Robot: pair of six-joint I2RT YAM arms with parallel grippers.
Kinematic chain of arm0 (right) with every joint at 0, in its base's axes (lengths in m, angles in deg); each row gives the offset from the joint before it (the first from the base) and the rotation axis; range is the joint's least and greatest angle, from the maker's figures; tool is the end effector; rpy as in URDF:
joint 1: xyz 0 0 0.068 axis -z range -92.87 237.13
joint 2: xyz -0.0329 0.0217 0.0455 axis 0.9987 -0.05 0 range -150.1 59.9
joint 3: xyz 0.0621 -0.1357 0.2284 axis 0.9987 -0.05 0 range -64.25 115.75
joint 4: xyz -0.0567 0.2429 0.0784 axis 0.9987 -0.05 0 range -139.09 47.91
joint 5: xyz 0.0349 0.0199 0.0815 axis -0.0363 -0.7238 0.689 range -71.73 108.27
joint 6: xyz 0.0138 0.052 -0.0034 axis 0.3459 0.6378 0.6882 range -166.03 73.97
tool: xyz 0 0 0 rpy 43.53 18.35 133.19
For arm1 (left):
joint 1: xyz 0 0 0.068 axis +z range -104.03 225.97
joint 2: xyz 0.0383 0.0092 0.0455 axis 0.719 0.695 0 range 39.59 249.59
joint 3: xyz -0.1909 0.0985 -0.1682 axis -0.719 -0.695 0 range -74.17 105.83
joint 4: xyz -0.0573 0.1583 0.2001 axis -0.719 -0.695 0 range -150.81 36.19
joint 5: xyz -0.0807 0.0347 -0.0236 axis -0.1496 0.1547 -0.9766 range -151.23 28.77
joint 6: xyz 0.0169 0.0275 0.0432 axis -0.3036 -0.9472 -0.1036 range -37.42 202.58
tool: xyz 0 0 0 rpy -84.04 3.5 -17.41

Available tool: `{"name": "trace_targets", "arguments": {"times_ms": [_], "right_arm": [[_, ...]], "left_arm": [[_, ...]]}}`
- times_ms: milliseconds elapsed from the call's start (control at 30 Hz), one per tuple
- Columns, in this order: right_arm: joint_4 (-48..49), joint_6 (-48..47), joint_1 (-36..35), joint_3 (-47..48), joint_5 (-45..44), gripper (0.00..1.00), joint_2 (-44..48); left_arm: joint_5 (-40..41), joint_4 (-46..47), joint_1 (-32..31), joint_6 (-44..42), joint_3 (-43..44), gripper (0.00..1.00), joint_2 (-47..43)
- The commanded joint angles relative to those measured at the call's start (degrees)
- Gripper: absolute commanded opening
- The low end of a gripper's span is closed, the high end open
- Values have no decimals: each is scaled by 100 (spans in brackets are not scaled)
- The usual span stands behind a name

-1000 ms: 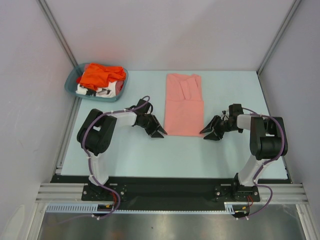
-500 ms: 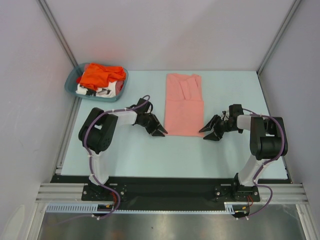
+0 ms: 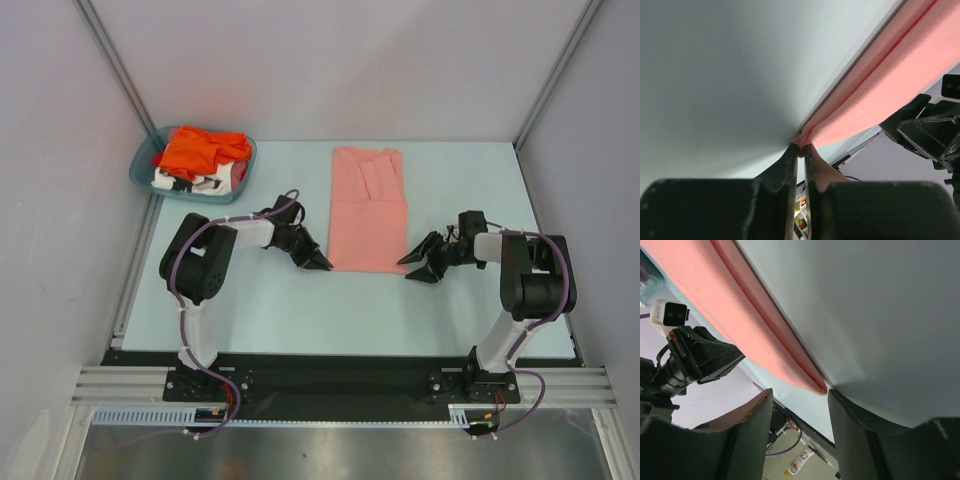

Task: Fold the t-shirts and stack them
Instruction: Fold the tshirt

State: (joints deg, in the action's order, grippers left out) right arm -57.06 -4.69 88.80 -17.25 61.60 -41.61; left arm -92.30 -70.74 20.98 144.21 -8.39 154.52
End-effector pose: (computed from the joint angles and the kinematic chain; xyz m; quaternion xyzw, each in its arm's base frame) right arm 0.2994 0.0158 0.1140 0.2740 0.8750 0.3978 0.0325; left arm 0.3362 -0.1769 0.1112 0.2435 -0.9122 0.3276 0.0345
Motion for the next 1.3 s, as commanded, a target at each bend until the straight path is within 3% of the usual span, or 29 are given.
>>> {"name": "trace_targets", "arguments": {"times_ms": [0, 167, 367, 700, 833, 900, 933, 1000, 1267], "right_arm": [[-148, 163, 26, -375, -1054, 56, 140], [378, 760, 9, -842, -1370, 56, 360], [792, 1016, -62, -868, -1740, 52, 316], [688, 1157, -79, -543, -1978, 43, 106], [740, 1166, -141, -429, -1942, 36, -26], [819, 1157, -150, -403, -1899, 23, -79], [785, 1131, -150, -368, -1872, 12, -96], [705, 1008, -150, -367, -1863, 4, -18], [38, 357, -782, -455, -1881, 0, 702]], "left_arm": [[1323, -381, 65, -388, -30, 12, 442], [1297, -355, 65, -441, -21, 0, 398], [1147, -241, 56, -476, -65, 0, 451], [1147, -250, 47, -625, -83, 0, 319], [1147, -285, 47, -669, -65, 0, 258], [1156, -311, 47, -713, -39, 0, 240], [1182, -337, 47, -739, -21, 1, 231], [1235, -460, 47, -844, -4, 0, 170], [1472, -584, -5, -1188, -565, 0, -488]]}}
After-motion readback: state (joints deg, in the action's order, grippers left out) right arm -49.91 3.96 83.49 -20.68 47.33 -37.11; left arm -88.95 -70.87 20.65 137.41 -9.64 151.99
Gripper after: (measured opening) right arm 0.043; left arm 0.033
